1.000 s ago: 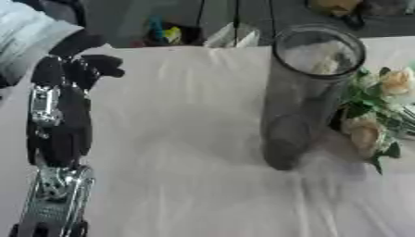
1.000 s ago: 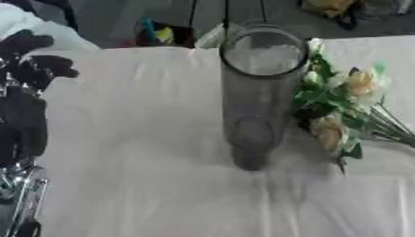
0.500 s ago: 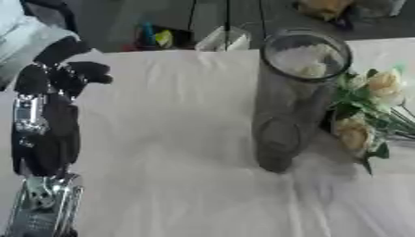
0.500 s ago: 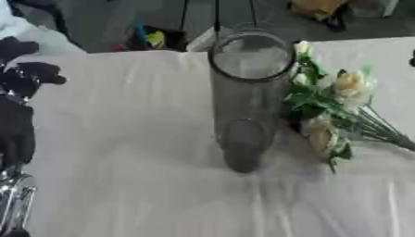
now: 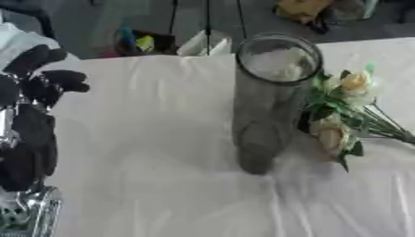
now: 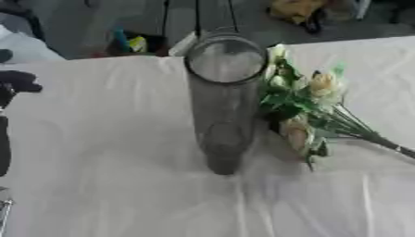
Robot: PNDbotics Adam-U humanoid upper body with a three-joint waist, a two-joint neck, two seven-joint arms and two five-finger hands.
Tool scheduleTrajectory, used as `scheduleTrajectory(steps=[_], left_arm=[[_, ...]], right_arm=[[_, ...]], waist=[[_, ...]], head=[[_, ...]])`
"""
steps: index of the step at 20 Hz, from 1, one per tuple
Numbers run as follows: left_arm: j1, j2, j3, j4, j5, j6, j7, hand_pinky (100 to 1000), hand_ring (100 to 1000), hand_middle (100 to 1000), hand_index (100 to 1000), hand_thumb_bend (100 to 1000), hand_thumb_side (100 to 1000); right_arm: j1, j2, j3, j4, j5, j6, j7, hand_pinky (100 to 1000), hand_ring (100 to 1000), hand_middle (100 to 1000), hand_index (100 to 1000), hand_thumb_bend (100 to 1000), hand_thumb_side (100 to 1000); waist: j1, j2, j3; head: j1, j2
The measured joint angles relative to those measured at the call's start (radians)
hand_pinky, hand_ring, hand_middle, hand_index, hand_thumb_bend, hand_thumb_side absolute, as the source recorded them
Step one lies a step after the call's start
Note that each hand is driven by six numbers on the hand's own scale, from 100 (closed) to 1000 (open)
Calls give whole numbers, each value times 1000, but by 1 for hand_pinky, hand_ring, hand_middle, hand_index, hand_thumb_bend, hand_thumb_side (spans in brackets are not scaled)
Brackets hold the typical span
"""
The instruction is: Arrange flowers into the vase.
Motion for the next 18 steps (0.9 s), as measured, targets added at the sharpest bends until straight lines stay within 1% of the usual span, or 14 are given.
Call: scheduleTrajectory(steps=[1, 4, 8, 12, 15, 18], left_arm=[[0, 0, 0, 0, 0, 0, 0, 598, 634, 722, 835, 110, 1000], [8, 0, 0, 0, 1, 1, -2, 597, 635, 721, 834, 108, 1000], [18, 9, -1, 0, 1, 3, -10, 597, 635, 721, 834, 108, 1000], [21, 9, -4, 0, 5, 4, -14, 598, 635, 721, 833, 108, 1000], [25, 9, -7, 0, 9, 5, -17, 598, 635, 722, 833, 108, 1000], [27, 9, -7, 0, 12, 5, -20, 598, 635, 722, 833, 108, 1000]], right_arm=[[6, -26, 8, 0, 10, 3, 13, 760, 744, 695, 822, 100, 1000], [9, -106, 19, 0, 27, 19, 57, 798, 761, 704, 825, 100, 1000], [15, -198, 31, 0, 41, 56, 123, 799, 795, 716, 846, 100, 1000], [6, -278, 55, 0, 61, 82, 184, 793, 803, 729, 865, 100, 1000], [-14, -325, 81, 5, 72, 100, 227, 794, 814, 748, 894, 100, 1000], [-52, -351, 108, 48, 85, 99, 273, 787, 807, 741, 904, 100, 1000]], waist=[[0, 0, -1], [0, -5, -5], [0, -14, -4], [0, -19, 2], [0, -25, 8], [0, -31, 17]], head=[[-1, 1], [-4, 9], [-2, 17], [2, 26], [-1, 30], [-12, 35]])
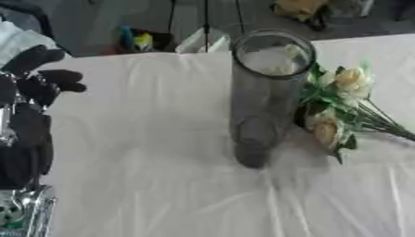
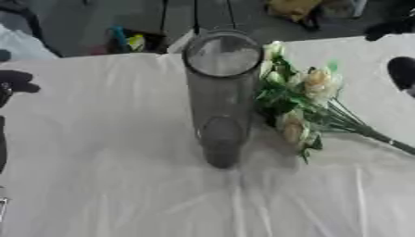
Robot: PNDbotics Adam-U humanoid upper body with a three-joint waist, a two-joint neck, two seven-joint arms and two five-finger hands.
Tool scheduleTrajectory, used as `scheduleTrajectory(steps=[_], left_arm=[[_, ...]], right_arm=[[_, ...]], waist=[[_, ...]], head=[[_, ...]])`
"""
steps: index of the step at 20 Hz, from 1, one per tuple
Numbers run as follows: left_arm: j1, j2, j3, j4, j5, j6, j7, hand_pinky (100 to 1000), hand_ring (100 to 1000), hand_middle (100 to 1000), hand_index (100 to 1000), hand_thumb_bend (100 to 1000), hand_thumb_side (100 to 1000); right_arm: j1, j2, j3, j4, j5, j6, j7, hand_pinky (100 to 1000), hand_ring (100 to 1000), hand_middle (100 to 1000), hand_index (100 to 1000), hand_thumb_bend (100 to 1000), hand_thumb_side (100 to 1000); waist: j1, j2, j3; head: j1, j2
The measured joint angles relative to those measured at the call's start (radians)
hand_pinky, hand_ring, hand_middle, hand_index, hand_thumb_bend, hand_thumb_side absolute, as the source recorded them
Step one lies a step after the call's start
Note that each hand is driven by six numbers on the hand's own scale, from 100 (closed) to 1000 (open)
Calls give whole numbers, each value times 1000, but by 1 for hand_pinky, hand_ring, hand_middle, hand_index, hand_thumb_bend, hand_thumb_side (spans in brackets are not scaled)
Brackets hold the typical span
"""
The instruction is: Arrange flowers into the vase.
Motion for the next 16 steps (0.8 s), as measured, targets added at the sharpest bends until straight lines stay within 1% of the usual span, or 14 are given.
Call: scheduleTrajectory(steps=[1, 5, 10, 13, 16], left_arm=[[1, 0, 0, 0, 1, 0, -2, 597, 634, 720, 831, 108, 1000], [3, 0, -2, 0, 5, 1, -5, 598, 635, 721, 832, 108, 1000], [7, 0, -6, 0, 6, 2, -10, 598, 635, 722, 832, 108, 1000], [8, 0, -6, 0, 7, 2, -14, 598, 635, 722, 832, 108, 1000], [8, 0, -7, 0, 10, 3, -16, 597, 635, 722, 833, 108, 1000]], right_arm=[[-14, -4, 8, 22, 6, -3, 16, 785, 808, 743, 907, 106, 1000], [-70, -10, 44, 120, 40, -23, 71, 776, 796, 741, 907, 177, 1000], [-131, -11, 84, 234, 75, -64, 113, 777, 799, 749, 915, 268, 1000], [-162, -11, 105, 293, 94, -91, 133, 779, 809, 756, 924, 291, 997], [-183, -3, 120, 344, 111, -111, 151, 780, 814, 767, 953, 301, 987]], waist=[[0, -1, 3], [0, -3, 11], [0, -3, 19], [0, -3, 23], [0, -3, 23]], head=[[-3, 0], [-12, 0], [-23, 0], [-34, -1], [-41, -1]])
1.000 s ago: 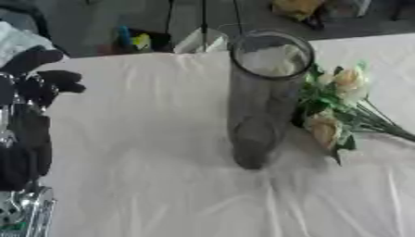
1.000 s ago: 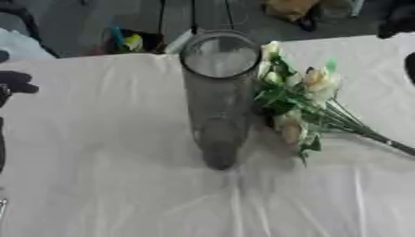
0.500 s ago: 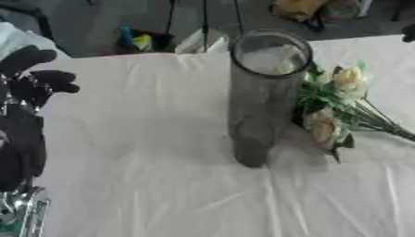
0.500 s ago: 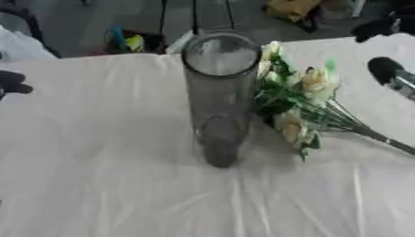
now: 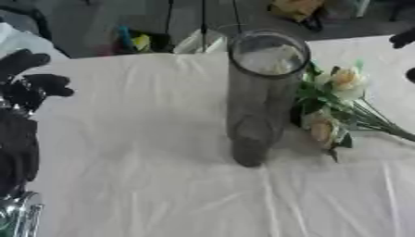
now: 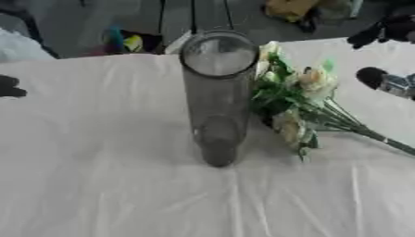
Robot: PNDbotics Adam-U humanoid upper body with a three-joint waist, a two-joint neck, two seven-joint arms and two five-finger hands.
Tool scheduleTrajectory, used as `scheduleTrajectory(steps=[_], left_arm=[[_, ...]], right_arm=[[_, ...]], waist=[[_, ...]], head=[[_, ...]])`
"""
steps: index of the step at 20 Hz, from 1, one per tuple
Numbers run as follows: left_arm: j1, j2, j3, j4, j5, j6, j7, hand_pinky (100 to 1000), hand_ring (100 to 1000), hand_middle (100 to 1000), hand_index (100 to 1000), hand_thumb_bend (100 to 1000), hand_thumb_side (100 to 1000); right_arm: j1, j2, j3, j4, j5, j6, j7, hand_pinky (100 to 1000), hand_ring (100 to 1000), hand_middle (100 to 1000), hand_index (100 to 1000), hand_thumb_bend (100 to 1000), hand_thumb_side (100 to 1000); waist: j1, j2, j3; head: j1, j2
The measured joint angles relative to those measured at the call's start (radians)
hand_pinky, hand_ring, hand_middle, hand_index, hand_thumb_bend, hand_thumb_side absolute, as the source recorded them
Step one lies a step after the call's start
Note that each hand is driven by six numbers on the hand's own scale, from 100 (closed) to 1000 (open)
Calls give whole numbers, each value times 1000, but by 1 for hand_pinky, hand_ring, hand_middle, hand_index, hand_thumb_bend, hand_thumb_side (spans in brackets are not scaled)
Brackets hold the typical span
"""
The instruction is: Arrange flowers into the vase.
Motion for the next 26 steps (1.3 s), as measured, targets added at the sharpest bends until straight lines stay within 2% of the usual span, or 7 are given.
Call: scheduleTrajectory(steps=[7, 9, 19, 26], left_arm=[[0, -1, -5, 0, 4, 1, -4, 597, 635, 723, 832, 109, 1000], [0, -1, -5, 0, 4, 1, -5, 597, 635, 723, 832, 109, 1000], [0, -2, -11, 0, 12, 3, -12, 597, 634, 721, 831, 108, 1000], [-1, -3, -11, 0, 13, 3, -18, 596, 634, 720, 831, 108, 1000]], right_arm=[[-23, 25, 31, 77, 57, -6, 10, 772, 809, 781, 942, 301, 962], [-24, 32, 42, 89, 78, 0, 9, 776, 812, 786, 946, 327, 949], [-45, 90, 84, 157, 151, 6, 56, 763, 733, 763, 956, 523, 725], [-57, 127, 93, 205, 182, -9, 102, 800, 747, 772, 959, 527, 560]], waist=[[0, 0, 6], [0, 0, 8], [0, 0, 24], [0, 0, 28]], head=[[-6, -8], [-6, -8], [-8, -16], [-9, -17]])
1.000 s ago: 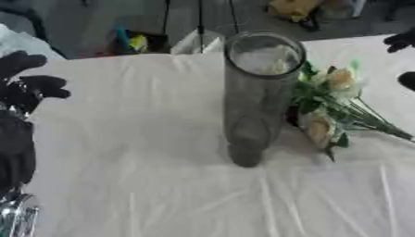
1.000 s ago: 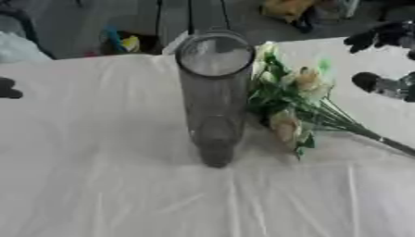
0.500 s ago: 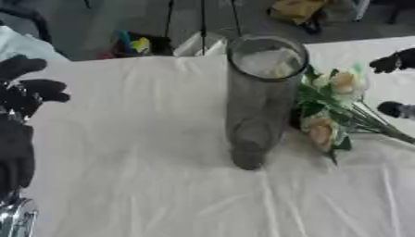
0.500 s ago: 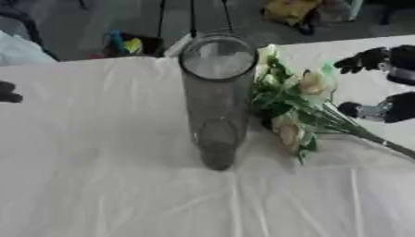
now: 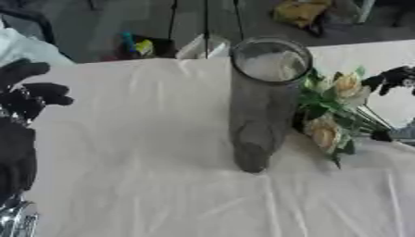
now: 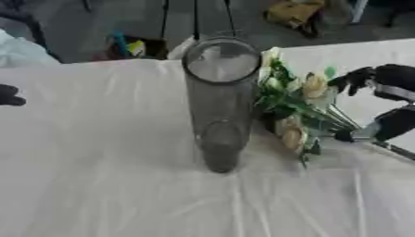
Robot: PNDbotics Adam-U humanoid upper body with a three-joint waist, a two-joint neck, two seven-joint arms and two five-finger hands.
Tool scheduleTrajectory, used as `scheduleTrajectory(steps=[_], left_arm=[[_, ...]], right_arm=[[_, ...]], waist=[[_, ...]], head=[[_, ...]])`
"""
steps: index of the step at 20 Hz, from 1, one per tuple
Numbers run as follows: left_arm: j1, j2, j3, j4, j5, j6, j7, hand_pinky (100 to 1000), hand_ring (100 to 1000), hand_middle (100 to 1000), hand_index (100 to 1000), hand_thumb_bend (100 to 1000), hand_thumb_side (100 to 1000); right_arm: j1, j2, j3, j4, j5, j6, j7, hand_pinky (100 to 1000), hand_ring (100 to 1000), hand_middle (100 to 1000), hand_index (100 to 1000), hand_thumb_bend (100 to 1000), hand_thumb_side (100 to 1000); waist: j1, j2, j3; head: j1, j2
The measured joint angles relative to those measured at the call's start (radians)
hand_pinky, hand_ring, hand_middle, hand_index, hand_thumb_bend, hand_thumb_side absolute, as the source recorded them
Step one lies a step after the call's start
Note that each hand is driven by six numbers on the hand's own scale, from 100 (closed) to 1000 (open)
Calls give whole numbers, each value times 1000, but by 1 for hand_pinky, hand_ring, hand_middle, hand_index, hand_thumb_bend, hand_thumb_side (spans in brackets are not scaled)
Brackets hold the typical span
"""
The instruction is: Arrange flowers into the vase.
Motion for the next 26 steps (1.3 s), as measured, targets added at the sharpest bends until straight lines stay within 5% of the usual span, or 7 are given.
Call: scheduleTrajectory(steps=[8, 14, 26], left_arm=[[0, -8, 0, 0, 0, 2, -3, 596, 633, 718, 830, 108, 1000], [0, -9, 0, 0, 0, 3, -5, 595, 632, 717, 828, 108, 1000], [0, -9, 0, 0, -1, 2, -8, 595, 634, 717, 827, 109, 1000]], right_arm=[[0, 15, 2, 20, 21, -1, -2, 808, 741, 770, 959, 499, 508], [0, 31, -7, 34, 33, 37, -46, 809, 744, 760, 960, 524, 591], [19, 32, -28, 50, 62, 96, -65, 805, 761, 781, 957, 527, 597]], waist=[[0, 0, -2], [0, 1, -2], [0, 1, -6]], head=[[-1, 0], [-4, 0], [-6, -8]])
